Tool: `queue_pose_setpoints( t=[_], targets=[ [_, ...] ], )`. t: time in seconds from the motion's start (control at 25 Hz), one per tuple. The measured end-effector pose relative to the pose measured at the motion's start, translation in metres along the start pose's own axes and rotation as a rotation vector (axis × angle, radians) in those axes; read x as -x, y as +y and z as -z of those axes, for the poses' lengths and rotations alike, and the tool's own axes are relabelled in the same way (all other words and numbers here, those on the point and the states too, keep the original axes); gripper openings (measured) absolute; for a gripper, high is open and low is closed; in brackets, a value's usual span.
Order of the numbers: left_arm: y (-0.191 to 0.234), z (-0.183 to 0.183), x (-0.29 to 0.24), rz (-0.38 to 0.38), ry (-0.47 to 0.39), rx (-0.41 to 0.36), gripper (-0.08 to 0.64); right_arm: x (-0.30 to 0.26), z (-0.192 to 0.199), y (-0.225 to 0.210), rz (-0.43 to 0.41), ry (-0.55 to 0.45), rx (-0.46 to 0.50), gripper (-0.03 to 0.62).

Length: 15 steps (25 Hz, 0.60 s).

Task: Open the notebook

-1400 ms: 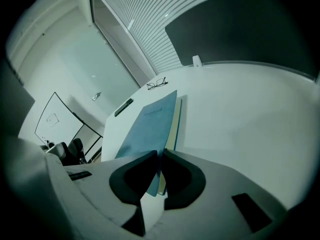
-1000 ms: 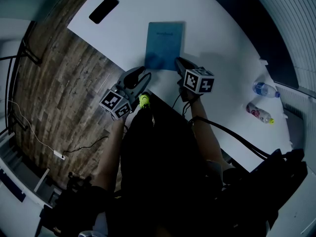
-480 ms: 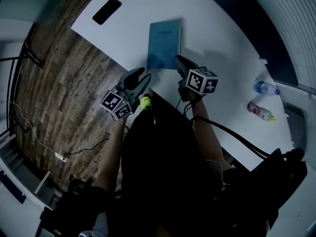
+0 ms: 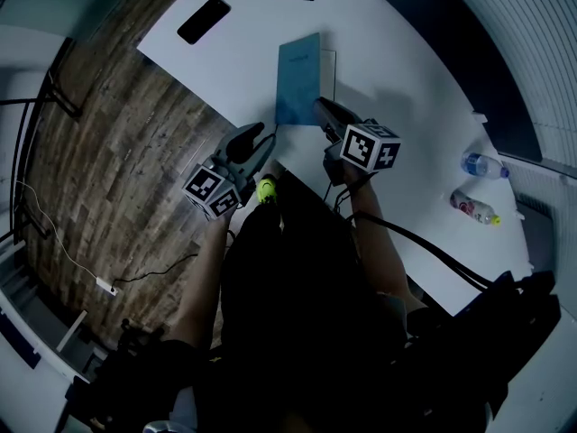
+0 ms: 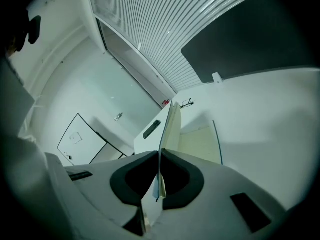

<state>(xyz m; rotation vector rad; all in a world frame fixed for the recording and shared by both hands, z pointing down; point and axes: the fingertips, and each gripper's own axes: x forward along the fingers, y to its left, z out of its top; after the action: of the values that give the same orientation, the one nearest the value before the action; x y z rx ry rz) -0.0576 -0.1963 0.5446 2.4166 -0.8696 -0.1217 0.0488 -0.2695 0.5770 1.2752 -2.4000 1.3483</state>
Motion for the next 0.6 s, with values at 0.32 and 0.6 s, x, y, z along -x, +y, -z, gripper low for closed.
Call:
queue_pose_setpoints(
  t=[0.32, 0.6],
  targets=[
    [0.002, -0.002, 0.010, -0.017, -0.014, 0.001, 0.123, -0.006, -0.003, 0.019, -0.027, 0.010, 0.056, 0.032],
    [0.005, -0.006, 0.018, -0.027, -0.039, 0.008, 0.124, -0.016, -0.003, 0.041, -0.045, 0.028, 0.117, 0.032]
  ],
)
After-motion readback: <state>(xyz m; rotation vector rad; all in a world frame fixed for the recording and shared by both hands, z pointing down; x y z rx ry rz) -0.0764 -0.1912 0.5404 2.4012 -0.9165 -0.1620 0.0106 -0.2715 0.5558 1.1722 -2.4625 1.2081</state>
